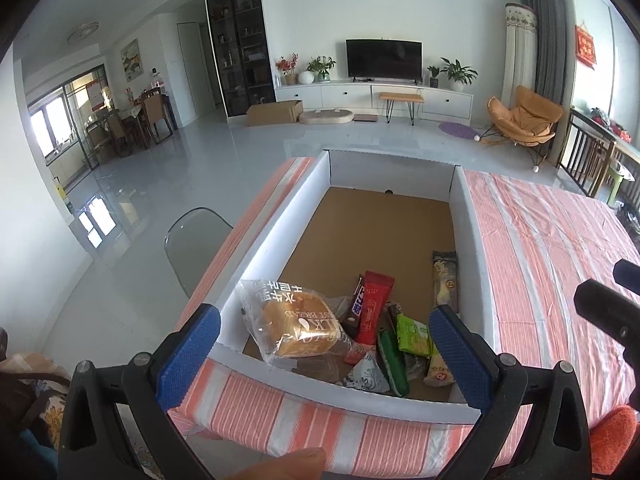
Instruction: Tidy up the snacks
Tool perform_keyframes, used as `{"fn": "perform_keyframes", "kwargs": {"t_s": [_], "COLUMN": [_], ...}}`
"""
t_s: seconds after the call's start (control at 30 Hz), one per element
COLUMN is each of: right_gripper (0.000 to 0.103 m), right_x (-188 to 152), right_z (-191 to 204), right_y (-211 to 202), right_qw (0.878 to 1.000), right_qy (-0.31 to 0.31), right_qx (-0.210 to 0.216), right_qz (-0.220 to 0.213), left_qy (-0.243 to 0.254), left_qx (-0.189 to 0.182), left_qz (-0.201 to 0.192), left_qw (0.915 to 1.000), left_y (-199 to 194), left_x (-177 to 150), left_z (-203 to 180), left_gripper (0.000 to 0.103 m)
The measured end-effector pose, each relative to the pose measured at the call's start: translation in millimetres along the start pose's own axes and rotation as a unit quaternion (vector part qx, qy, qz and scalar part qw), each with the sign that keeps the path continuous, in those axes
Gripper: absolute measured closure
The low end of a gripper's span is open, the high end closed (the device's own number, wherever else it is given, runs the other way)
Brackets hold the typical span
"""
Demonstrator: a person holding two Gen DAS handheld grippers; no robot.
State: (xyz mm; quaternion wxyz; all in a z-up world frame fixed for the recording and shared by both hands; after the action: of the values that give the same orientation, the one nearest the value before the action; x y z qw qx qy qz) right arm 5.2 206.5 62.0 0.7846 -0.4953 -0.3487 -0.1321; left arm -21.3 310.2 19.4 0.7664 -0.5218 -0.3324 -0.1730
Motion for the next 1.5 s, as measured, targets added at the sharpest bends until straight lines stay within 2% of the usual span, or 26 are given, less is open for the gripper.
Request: {"fn": "perform_keyframes", "kwargs": {"t_s": [0.23,0.5,0.73,0.93,1.23,1.5], "right_gripper": [0.016,0.016,0.016,0.016,0.016,0.016], "right_x": [1.2,2.6,4.7,5.1,3.7,0.1], "right_z": [-0.7,-4.7,-5.3,-4.5,1.5,4.8], "right_y": [1.9,1.1,-1.5,-2.0,-2.8,0.9], "right_qw": [1.0,0.999,0.999,0.998,0.998,0.999], "right_qy": [-0.003,-0.004,-0.009,-0.012,-0.018,-0.017], "right_qx": [-0.007,-0.035,-0.046,-0.05,-0.05,-0.046], "right_qz": [-0.003,-0.014,-0.023,-0.025,-0.021,-0.008], "left_qy": [0.001,-0.012,-0.012,-0.014,-0.025,-0.011], "left_qx": [0.008,0.013,0.036,0.037,0.034,0.024], "left_qz": [-0.009,-0.017,-0.025,-0.026,-0.007,-0.007], "left_qw": [0.9999,0.9997,0.999,0.9989,0.9991,0.9996], "left_y": [0.4,-3.9,-8.2,-9.3,-4.8,-5.1], "left_x": [1.4,3.6,6.2,7.1,0.5,0.6], "left_z": [3.6,11.6,17.1,18.6,22.0,16.3], "left_gripper": [0.0,0.0,0.0,0.0,0.0,0.0]}}
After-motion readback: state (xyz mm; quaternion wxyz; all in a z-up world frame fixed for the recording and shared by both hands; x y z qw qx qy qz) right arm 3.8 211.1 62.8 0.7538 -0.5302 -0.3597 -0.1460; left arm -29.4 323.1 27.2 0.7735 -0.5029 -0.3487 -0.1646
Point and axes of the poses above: each gripper's, at about its wrist camera, not at the fingertips, and y roughly the way its jaws point, z to its left, x to its top, the point moved 9 cm from there along y, roughly the way its jaws point, and after that the axes turned 13 degrees about y, right-handed, at the moved point
